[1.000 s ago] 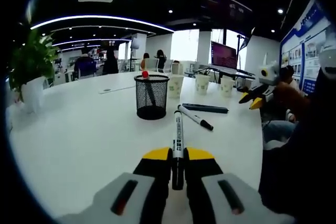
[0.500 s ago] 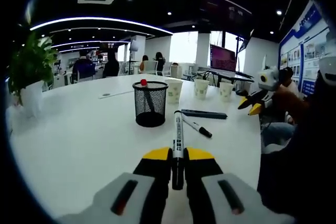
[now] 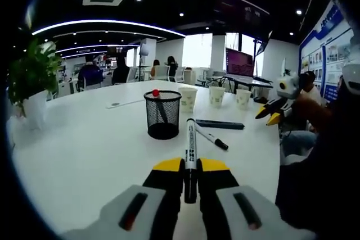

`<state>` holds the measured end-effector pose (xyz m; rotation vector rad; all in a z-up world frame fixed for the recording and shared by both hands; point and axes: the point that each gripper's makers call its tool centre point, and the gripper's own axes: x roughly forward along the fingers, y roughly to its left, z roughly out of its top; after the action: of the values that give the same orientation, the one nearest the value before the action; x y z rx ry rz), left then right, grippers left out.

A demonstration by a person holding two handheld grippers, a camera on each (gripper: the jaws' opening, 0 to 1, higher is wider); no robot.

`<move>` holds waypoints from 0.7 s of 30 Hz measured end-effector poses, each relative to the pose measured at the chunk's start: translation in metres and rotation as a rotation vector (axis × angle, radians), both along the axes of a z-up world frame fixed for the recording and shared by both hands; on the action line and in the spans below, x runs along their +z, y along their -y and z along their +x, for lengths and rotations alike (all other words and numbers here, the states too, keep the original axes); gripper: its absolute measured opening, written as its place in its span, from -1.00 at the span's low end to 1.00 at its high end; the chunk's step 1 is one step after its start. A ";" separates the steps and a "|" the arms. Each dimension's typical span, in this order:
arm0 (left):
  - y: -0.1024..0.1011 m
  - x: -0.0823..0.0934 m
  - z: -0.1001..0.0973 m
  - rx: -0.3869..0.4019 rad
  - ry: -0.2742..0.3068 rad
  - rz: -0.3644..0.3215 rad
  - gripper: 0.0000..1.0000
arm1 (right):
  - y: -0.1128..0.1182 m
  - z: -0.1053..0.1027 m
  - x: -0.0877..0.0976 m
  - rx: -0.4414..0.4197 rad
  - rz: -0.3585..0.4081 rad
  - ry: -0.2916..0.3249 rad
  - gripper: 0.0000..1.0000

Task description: Place the scattered laser pointers and whiteboard markers into the pen holder and stack the scattered paper cups together

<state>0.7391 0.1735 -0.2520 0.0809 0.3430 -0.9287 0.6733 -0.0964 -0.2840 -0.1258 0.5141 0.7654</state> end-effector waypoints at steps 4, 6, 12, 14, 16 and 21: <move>0.002 0.004 0.002 -0.003 0.008 0.006 -0.75 | 0.001 0.000 -0.001 -0.002 0.000 -0.003 -0.30; 0.002 0.004 0.003 -0.003 0.008 0.010 -0.75 | 0.001 -0.001 -0.001 -0.002 0.000 -0.003 -0.30; 0.004 0.006 0.004 -0.005 0.010 0.014 -0.75 | 0.000 -0.001 -0.002 -0.001 0.001 -0.005 -0.30; 0.005 0.011 0.006 -0.005 0.015 0.010 -0.75 | 0.000 0.000 -0.003 -0.002 0.002 -0.006 -0.30; 0.005 0.013 0.008 -0.005 0.018 0.009 -0.75 | 0.000 0.000 -0.003 -0.003 0.004 -0.007 -0.30; 0.006 0.015 0.010 -0.006 0.022 0.011 -0.75 | 0.001 0.000 -0.003 -0.004 0.005 -0.008 -0.30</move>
<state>0.7487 0.1676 -0.2367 0.1021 0.3274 -0.9317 0.6732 -0.0970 -0.2873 -0.1175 0.5196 0.7634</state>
